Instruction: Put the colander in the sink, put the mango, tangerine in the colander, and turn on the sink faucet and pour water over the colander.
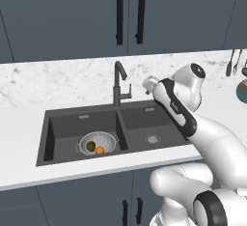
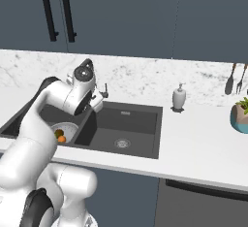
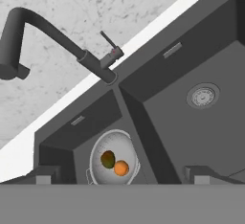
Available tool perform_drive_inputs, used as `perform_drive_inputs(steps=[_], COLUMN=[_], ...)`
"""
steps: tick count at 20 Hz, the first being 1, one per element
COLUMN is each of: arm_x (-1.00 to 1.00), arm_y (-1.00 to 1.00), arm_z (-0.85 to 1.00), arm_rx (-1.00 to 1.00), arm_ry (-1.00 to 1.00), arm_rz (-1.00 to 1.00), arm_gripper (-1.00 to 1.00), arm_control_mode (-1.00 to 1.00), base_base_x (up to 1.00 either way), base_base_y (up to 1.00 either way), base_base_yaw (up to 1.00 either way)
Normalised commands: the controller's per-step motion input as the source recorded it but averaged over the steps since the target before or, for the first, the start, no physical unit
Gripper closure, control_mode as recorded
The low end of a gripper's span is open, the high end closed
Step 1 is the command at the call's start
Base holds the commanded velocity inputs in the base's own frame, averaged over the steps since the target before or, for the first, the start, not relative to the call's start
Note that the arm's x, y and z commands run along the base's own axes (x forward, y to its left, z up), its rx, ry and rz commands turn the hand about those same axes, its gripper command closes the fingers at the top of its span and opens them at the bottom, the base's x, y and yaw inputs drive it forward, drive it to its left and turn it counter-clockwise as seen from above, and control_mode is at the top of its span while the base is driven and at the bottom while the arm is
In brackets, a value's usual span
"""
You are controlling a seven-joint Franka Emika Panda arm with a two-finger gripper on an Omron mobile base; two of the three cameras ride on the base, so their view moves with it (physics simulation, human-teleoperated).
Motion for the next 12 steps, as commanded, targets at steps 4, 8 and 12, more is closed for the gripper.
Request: perform_drive_inputs(steps=[4, 8, 12], arm_x=[0.36, 0.35, 0.33], arm_y=[0.00, 0.00, 0.00], arm_z=[0.00, 0.00, 0.00], arm_rx=[0.05, 0.05, 0.04], arm_ry=[0.00, 0.00, 0.00], arm_rz=[0.00, 0.00, 0.00], arm_gripper=[-1.00, -1.00, -1.00], arm_control_mode=[-1.00, -1.00, -1.00], base_base_x=[0.00, 0.00, 0.00], base_base_y=[0.00, 0.00, 0.00], base_base_yaw=[0.00, 0.00, 0.00])
